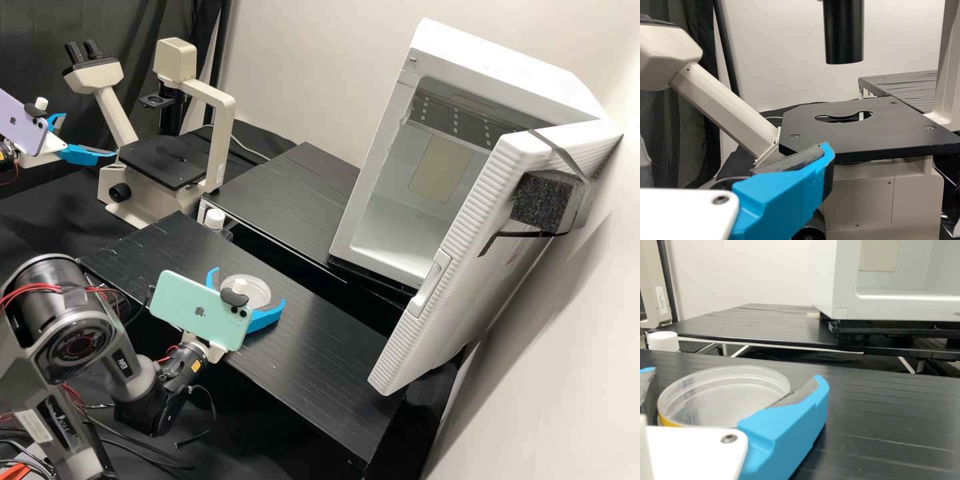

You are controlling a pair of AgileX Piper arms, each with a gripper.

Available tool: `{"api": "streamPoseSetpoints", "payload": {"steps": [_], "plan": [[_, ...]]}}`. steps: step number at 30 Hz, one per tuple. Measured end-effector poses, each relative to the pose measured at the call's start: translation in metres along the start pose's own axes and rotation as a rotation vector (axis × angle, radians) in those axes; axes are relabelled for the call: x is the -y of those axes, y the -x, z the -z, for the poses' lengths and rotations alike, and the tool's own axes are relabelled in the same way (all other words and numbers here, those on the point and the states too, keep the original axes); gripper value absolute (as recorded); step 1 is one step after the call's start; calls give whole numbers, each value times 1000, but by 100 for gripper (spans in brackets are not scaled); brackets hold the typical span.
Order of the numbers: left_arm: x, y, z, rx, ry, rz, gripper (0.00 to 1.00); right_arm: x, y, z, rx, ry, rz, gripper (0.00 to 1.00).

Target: Move the petri dish to the bench.

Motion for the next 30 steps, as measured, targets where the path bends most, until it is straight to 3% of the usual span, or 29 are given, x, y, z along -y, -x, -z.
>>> {"api": "streamPoseSetpoints", "payload": {"steps": [8,14,19,23,30], "plan": [[0,0,0,0,0,0,100,-17,13,8,-20,32,-76,100],[0,0,0,0,0,0,100,-37,36,24,-75,7,-172,100],[0,0,0,0,0,0,100,-41,48,46,-164,70,-236,100],[0,0,0,0,0,0,100,-35,48,60,-256,62,-206,100],[0,0,0,0,0,0,100,-31,48,74,-370,-26,-199,100]]}}
